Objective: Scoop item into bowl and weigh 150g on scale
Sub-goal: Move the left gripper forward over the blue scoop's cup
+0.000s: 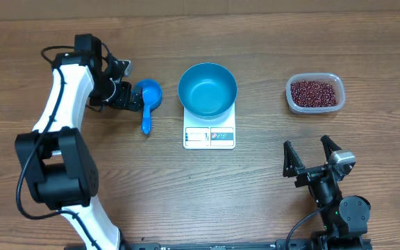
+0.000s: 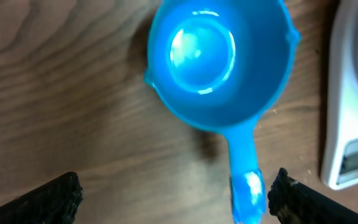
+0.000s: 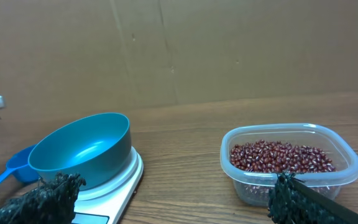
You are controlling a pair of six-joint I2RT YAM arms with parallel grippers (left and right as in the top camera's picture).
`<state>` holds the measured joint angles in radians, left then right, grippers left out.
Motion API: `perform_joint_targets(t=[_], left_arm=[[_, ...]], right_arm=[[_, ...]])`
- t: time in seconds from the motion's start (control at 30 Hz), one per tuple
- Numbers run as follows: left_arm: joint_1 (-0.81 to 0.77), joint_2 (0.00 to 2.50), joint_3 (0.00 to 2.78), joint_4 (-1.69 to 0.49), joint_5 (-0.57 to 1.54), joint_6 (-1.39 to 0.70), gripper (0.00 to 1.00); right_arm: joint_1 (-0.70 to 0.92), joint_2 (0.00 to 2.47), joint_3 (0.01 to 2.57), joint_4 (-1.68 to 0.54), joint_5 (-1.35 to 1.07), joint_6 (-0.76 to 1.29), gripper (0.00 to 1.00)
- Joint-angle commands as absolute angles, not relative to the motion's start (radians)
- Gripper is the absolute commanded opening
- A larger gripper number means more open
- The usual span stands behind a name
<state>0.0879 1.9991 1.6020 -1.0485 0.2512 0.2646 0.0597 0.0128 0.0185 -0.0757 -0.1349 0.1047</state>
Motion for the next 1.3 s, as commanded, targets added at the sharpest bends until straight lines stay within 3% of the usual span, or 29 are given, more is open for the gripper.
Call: perform_joint_targets(t=[0.0, 0.3, 0.57, 1.27], left_arm=[[0.097, 2.034, 1.628, -1.013, 0.263, 0.242, 1.00], [0.095, 2.040, 1.628, -0.942, 0.248, 0.188, 0.99], [0.058, 2.040, 1.628, -0.906, 0.112, 0.148, 1.00], [0.027, 2.041, 1.612, -0.810, 0.104, 0.122, 1.00]], right_arm=[[0.062, 0.003, 0.008, -0.073, -0.142, 0.107, 1.00], [0.062, 0.003, 0.008, -0.073, -0.142, 0.107, 1.00], [0.062, 0.003, 0.008, -0.073, -0.142, 0.107, 1.00], [0.062, 0.003, 0.008, -0.073, -0.143, 0.107, 1.00]])
